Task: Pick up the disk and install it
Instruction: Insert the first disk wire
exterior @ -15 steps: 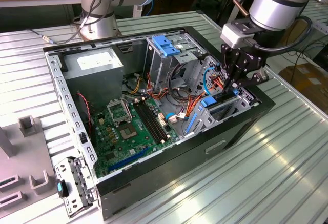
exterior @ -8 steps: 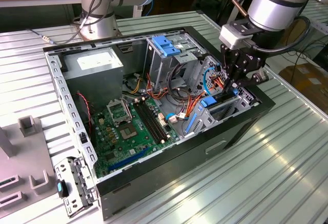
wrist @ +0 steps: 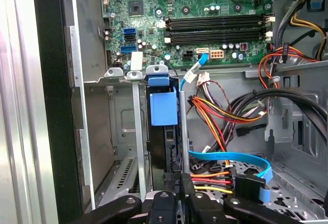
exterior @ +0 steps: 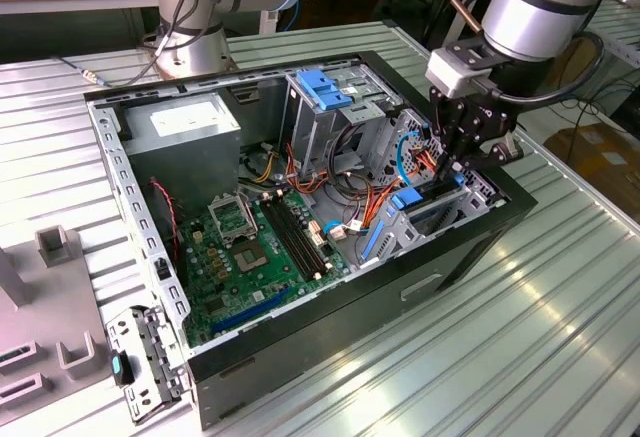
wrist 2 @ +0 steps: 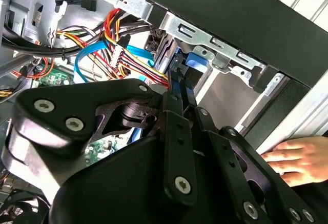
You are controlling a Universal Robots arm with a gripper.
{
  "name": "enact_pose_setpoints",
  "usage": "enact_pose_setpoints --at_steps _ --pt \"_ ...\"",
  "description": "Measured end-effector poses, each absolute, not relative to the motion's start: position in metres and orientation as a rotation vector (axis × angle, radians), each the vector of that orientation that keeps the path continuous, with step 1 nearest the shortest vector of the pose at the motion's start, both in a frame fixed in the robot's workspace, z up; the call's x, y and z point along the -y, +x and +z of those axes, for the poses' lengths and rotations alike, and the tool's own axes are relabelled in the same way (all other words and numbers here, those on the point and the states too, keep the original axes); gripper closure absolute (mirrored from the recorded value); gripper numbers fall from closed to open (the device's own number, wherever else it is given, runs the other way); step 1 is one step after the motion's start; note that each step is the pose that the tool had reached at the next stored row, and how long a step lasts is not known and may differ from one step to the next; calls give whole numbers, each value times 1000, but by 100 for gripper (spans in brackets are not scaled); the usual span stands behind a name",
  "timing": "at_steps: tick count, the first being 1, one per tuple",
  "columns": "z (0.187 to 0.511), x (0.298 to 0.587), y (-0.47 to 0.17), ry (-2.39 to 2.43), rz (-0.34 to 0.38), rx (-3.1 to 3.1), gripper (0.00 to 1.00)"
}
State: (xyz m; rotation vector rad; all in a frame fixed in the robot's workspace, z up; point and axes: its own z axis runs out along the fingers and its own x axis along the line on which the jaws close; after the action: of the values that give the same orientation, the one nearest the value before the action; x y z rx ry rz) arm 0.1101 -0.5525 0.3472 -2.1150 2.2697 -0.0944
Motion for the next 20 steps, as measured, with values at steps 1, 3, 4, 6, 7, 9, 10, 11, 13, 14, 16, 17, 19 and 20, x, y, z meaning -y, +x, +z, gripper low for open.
enact_pose_setpoints --at_steps 1,3,4,6,7,9,10,11,13,14,16,17,19,20 --pt "347 553 110 -2115 -94 -2269 84" --pt "347 553 110 -2114 -93 -2269 84" --pt "347 553 110 -2114 -93 -2269 84" --pt "347 553 110 -2114 -92 -2269 84" --pt "347 554 110 -2114 -92 -2269 84" --pt "346 554 110 -2113 -90 -2268 84" --pt "346 555 110 -2113 -91 -2268 84" --pt "345 555 110 -2114 -91 -2268 84" --pt "344 556 110 -2113 -90 -2268 84" --pt "344 556 110 -2113 -90 -2268 84" --pt "343 556 110 -2113 -90 -2268 84" --pt "341 556 110 -2113 -89 -2268 84" --pt "341 556 110 -2113 -89 -2268 84" --pt "341 556 110 -2113 -89 -2268 84"
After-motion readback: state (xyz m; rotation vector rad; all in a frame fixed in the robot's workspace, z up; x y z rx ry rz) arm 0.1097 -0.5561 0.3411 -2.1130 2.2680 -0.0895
